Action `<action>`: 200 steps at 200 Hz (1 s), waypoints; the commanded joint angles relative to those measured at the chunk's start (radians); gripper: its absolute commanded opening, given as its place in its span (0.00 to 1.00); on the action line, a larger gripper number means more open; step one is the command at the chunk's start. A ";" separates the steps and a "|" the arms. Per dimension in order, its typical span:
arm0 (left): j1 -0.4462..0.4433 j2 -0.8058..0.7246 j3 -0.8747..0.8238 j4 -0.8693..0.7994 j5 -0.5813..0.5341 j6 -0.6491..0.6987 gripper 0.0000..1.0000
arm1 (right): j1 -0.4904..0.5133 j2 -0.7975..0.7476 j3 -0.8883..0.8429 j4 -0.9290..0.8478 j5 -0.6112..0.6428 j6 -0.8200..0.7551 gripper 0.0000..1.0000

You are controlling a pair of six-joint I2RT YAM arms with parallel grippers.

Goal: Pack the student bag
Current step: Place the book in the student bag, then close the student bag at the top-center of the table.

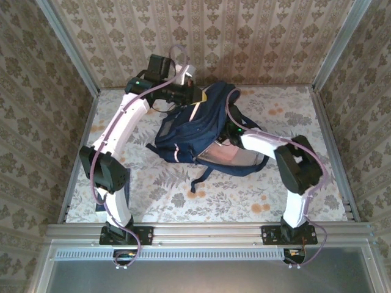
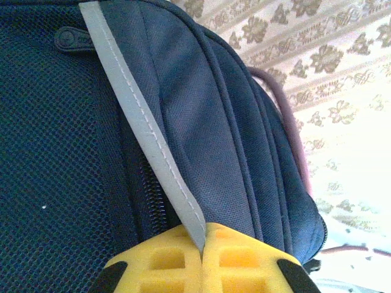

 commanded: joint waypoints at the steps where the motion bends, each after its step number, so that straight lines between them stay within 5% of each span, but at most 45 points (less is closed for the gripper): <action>1: 0.007 -0.098 0.014 0.164 0.120 -0.041 0.00 | 0.023 0.013 0.032 -0.038 0.101 0.004 0.64; 22: 0.049 -0.103 0.007 0.171 0.125 -0.049 0.00 | 0.017 -0.097 -0.063 -0.029 0.184 -0.052 0.81; 51: 0.086 -0.119 -0.014 0.193 0.131 -0.067 0.00 | -0.020 -0.240 -0.185 0.029 0.133 -0.111 0.98; 102: 0.096 -0.126 -0.059 0.195 0.113 -0.057 0.00 | -0.092 -0.437 -0.344 -0.063 0.126 -0.166 1.00; 138: 0.046 -0.138 -0.110 0.145 0.015 -0.026 0.00 | -0.103 -0.693 -0.399 -0.438 0.487 -0.250 0.95; 169: -0.050 -0.134 -0.121 0.039 -0.110 0.026 0.39 | -0.132 -0.907 -0.439 -0.611 0.723 -0.314 0.95; 200: -0.050 -0.211 -0.249 0.083 -0.166 -0.003 0.51 | -0.139 -1.013 -0.438 -0.671 0.785 -0.397 0.95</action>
